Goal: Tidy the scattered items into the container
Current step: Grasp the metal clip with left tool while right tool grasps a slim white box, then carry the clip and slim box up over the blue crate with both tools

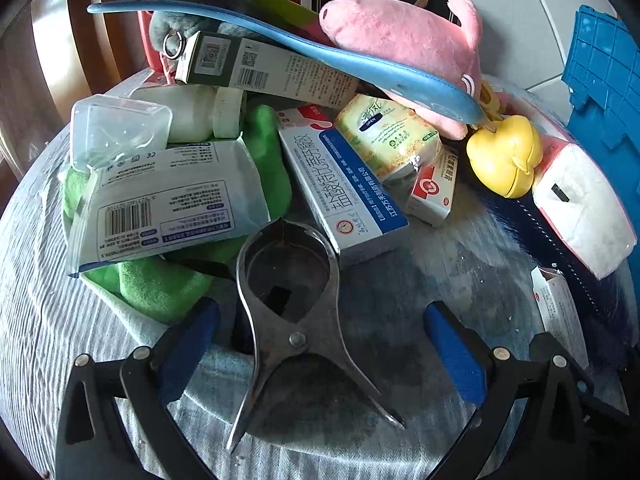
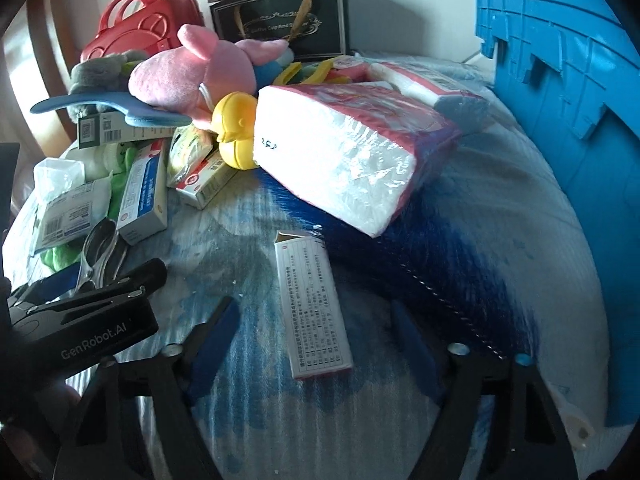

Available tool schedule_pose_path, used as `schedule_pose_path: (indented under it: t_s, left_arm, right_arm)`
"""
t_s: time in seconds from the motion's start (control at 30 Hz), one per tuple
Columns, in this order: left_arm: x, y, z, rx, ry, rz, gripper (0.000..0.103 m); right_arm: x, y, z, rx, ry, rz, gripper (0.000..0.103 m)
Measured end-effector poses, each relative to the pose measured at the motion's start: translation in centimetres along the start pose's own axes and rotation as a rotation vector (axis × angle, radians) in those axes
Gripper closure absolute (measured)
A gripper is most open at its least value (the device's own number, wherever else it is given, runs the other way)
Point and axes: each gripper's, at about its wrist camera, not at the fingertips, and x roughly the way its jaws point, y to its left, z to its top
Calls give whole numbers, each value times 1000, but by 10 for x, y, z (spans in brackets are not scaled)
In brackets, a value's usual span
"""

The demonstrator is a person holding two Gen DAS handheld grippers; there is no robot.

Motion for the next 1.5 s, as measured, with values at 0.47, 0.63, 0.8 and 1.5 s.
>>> schedule_pose_path:
  t_s: [0.47, 0.63, 0.8, 1.5]
  left_arm:
    - [-5, -10, 1, -6, -63, 1, 43]
    - [-9, -12, -3, -3, -51, 6, 60]
    - [-20, -7, -8, -8, -44, 24, 60]
    - [-168, 31, 71, -44, -275, 36, 61]
  right_arm:
    - [1, 5, 2, -9, -35, 27, 70]
    - [0, 14, 1, -54, -33, -2, 76]
    - [-13, 22, -4, -79, -41, 28, 76]
    - [-139, 74, 66, -125, -289, 74, 76]
